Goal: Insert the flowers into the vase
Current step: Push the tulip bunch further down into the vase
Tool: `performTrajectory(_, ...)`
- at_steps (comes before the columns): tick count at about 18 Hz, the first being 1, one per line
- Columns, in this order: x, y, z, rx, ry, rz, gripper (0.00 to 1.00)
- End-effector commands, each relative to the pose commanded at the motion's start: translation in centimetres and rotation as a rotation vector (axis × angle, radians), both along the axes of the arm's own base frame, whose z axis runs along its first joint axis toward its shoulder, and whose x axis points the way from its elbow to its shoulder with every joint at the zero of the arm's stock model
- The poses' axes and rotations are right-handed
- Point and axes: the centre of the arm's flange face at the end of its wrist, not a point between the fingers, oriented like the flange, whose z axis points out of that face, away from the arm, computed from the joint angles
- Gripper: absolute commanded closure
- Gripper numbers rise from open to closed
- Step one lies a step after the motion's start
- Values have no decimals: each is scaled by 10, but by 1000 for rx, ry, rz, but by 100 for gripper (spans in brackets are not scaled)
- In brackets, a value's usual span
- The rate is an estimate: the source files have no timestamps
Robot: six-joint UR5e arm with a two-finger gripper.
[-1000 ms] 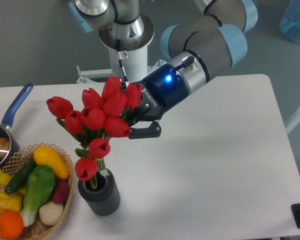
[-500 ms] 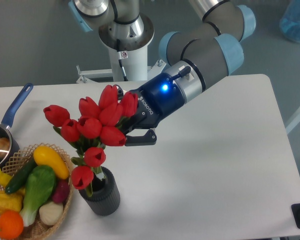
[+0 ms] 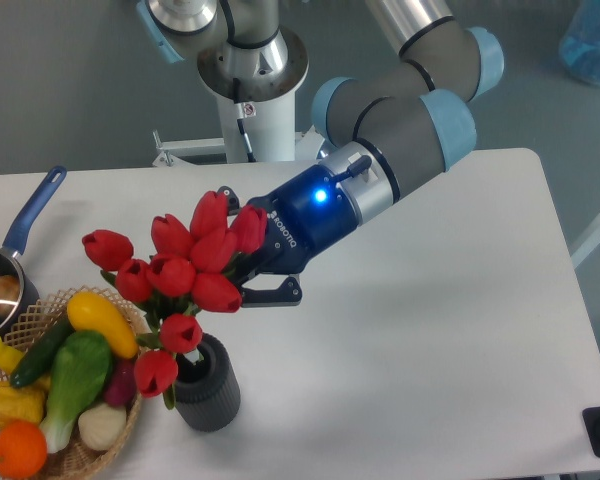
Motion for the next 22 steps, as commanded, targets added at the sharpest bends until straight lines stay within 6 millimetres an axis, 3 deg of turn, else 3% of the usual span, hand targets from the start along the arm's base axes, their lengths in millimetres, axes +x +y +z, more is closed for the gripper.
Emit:
performTrajectory(7,0,7,-14,-16,-15,-7,100)
performTrajectory(12,-7,13,-38,-31,-29,-9,100)
performTrajectory(17,1,8,-54,-62,-50,-3,100)
performTrajectory(22,0,16,-77,-102,-32,1,100)
